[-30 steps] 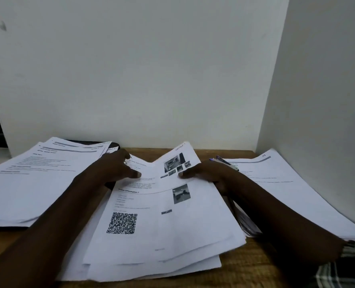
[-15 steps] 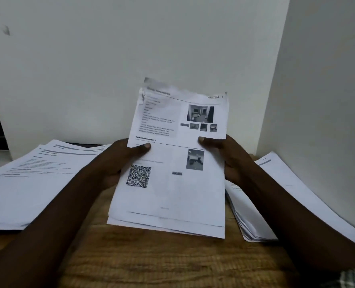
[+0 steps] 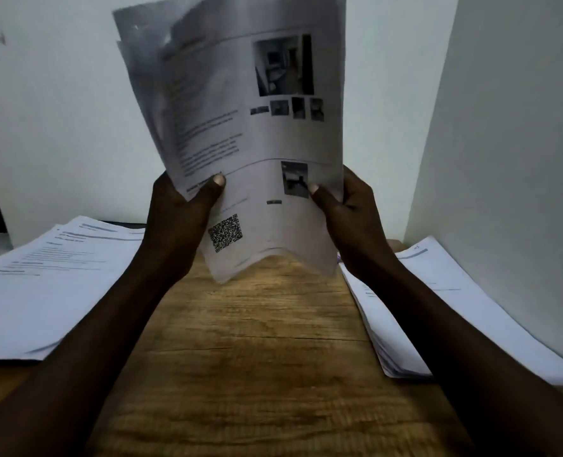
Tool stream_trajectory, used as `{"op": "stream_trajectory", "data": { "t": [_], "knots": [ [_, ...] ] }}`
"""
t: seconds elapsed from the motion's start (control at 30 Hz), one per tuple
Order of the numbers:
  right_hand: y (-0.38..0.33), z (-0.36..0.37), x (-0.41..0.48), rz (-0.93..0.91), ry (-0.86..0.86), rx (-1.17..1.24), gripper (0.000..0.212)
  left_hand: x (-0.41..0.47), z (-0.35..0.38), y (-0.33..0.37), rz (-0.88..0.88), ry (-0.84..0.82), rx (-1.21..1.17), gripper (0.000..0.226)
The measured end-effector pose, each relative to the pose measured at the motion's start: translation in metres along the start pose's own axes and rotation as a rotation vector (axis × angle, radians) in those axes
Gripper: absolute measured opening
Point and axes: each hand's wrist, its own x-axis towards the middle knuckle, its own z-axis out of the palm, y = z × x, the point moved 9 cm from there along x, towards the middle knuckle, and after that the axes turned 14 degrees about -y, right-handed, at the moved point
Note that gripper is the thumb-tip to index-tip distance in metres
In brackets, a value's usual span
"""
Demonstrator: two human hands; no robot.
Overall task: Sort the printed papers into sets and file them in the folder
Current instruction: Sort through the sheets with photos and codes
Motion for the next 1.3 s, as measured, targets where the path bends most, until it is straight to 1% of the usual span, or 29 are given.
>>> {"op": "stream_trajectory", "data": {
  "t": [0.13, 0.17, 0.27, 0.33, 0.4, 0.47, 0.53, 0.7, 0.87, 0.97, 1.03, 1.13, 1.2, 1.3],
  "knots": [
    [0.011, 0.000, -0.002, 0.053, -0.003, 0.039, 0.024, 0.000, -0.005, -0.004, -0.048, -0.010, 0.019, 0.032],
    [0.014, -0.001, -0.003, 0.075, 0.003, 0.051, 0.026, 0.001, -0.005, -0.002, -0.036, -0.032, 0.024, 0.032],
    [0.019, -0.002, -0.004, 0.125, 0.006, 0.079, 0.037, 0.003, -0.001, 0.000, -0.026, -0.071, 0.039, 0.029],
    [0.025, 0.000, -0.005, 0.169, -0.015, 0.097, 0.038, 0.002, -0.001, -0.010, -0.087, -0.065, 0.024, 0.026],
    [0.037, 0.005, -0.007, 0.243, -0.053, 0.122, 0.032, 0.000, 0.001, -0.025, -0.172, -0.077, 0.023, 0.021],
    [0.047, 0.009, -0.009, 0.293, -0.083, 0.115, 0.021, -0.003, 0.004, -0.034, -0.213, -0.090, 0.039, 0.017],
    [0.047, 0.008, -0.010, 0.299, -0.066, 0.115, 0.014, -0.003, 0.004, -0.032, -0.207, -0.076, 0.033, 0.013],
    [0.035, 0.001, -0.003, 0.224, -0.041, 0.126, 0.010, 0.001, -0.004, -0.027, -0.151, -0.030, -0.010, 0.013],
    [0.064, 0.011, -0.016, 0.357, -0.082, 0.101, 0.014, -0.009, 0.004, -0.055, -0.240, -0.118, 0.054, 0.019],
    [0.057, 0.004, -0.011, 0.326, -0.048, 0.132, 0.025, -0.005, 0.001, -0.049, -0.205, -0.096, 0.031, 0.018],
    [0.055, 0.003, -0.007, 0.302, -0.049, 0.128, 0.027, -0.003, 0.000, -0.048, -0.189, -0.095, -0.001, 0.019],
    [0.074, 0.011, -0.017, 0.385, -0.085, 0.109, 0.027, -0.010, 0.004, -0.065, -0.277, -0.158, 0.028, 0.021],
    [0.078, 0.011, -0.020, 0.412, -0.073, 0.107, 0.029, -0.011, 0.004, -0.066, -0.301, -0.143, 0.037, 0.020],
    [0.069, -0.003, -0.011, 0.360, -0.022, 0.141, 0.035, -0.005, 0.007, -0.055, -0.250, -0.126, -0.082, 0.019]
  ]
}}
